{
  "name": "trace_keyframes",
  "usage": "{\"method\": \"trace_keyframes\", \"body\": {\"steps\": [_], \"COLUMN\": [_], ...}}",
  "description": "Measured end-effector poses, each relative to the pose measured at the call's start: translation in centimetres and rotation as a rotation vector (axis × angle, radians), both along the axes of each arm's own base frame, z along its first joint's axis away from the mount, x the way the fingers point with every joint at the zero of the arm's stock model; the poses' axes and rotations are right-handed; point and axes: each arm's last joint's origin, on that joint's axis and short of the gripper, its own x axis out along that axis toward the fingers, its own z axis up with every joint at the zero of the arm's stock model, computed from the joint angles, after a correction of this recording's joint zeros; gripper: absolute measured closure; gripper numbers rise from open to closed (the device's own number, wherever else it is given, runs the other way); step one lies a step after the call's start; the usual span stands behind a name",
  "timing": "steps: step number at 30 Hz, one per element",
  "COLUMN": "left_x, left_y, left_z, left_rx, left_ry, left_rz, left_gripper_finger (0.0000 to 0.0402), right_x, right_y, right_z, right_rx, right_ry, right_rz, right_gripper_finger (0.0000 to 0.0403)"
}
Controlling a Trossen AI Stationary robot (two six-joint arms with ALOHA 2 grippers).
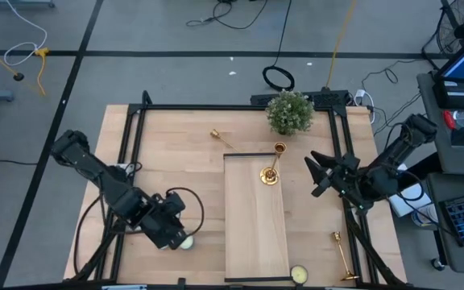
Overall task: Pick & Place candle stick holders
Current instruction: Put the blue patterned scented candle on the shelf
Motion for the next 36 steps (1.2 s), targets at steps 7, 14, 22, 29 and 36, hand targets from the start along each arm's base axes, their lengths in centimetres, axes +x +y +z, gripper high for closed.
{"method": "trace_keyframes", "body": {"steps": [7,14,22,29,36], "left_x": [0.0,0.1,0.6,2.2,3.5], "left_y": [-0.6,-0.9,-1.3,-2.6,-2.9], "left_z": [-2.4,-3.4,-4.4,-9.1,-10.9], "left_rx": [0.002,0.026,-0.047,-0.144,-0.091], "left_ry": [-0.021,-0.047,0.023,0.281,0.3], "left_rz": [-0.101,-0.231,-0.184,-0.063,0.015], "left_gripper_finger": [0.025,0.0249,0.0201,0.0136,0.0086], "right_x": [-0.6,-0.8,-1.0,-1.1,-0.8], "right_y": [0.7,1.5,1.8,2.1,2.4], "right_z": [0.1,0.0,0.0,-0.2,-0.4], "right_rx": [0.016,-0.023,-0.028,-0.021,-0.023], "right_ry": [-0.016,-0.034,-0.03,-0.034,-0.03], "right_rz": [0.057,0.189,0.206,0.22,0.22], "right_gripper_finger": [0.0232,0.0232,0.0232,0.0232,0.0232]}}
